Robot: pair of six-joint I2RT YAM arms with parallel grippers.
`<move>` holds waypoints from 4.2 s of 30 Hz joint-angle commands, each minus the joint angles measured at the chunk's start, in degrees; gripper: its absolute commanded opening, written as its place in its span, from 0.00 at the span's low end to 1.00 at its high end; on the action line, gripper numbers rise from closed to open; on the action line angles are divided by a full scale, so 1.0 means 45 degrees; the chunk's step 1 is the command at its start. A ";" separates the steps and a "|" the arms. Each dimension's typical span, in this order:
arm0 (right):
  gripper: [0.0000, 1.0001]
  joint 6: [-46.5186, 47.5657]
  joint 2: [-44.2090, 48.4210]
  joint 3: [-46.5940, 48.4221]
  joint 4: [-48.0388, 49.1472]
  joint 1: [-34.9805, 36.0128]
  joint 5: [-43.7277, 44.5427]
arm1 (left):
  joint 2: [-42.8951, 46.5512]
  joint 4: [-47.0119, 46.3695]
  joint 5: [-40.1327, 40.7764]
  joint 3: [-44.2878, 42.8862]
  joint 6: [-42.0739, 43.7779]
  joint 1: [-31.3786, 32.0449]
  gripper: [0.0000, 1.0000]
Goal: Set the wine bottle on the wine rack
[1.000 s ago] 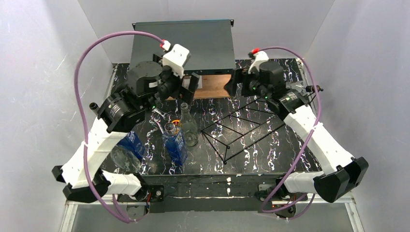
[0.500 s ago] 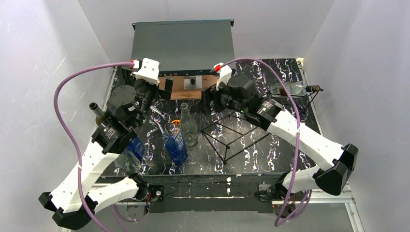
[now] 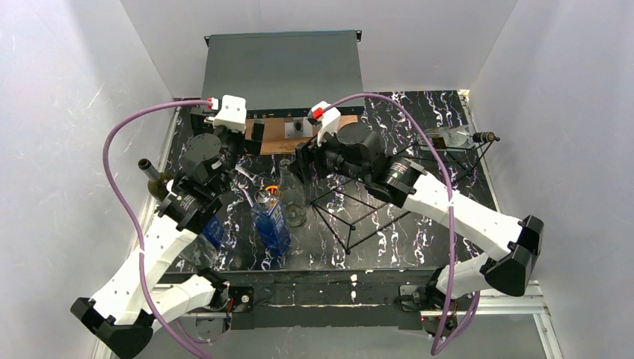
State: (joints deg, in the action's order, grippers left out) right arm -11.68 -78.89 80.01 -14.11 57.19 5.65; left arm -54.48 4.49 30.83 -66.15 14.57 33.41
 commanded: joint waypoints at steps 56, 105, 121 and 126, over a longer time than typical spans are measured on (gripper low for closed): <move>0.01 -0.0045 -0.2538 0.2293 0.1454 0.1373 0.2945 | 0.0861 -0.2736 0.0494 0.2097 -0.0048 -0.0666 0.98; 0.01 -0.4314 0.1077 -0.0367 0.4386 -0.6361 0.5983 | 0.0561 -0.2590 0.0013 0.2008 -0.0618 -0.0666 0.98; 0.01 -0.4103 0.1211 -0.0141 0.4272 -0.9143 0.6023 | 0.0570 -0.2566 -0.0033 0.2010 -0.0650 -0.0666 0.98; 0.01 -0.3456 0.1167 -0.0117 0.4249 -0.9271 0.6558 | 0.0568 -0.2580 -0.0019 0.2024 -0.0671 -0.0666 0.98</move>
State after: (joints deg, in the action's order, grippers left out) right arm -26.89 -77.82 75.09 -8.86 15.70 32.16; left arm -52.36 -5.96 30.61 -57.04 12.36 30.81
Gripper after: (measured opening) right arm 0.455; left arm 0.983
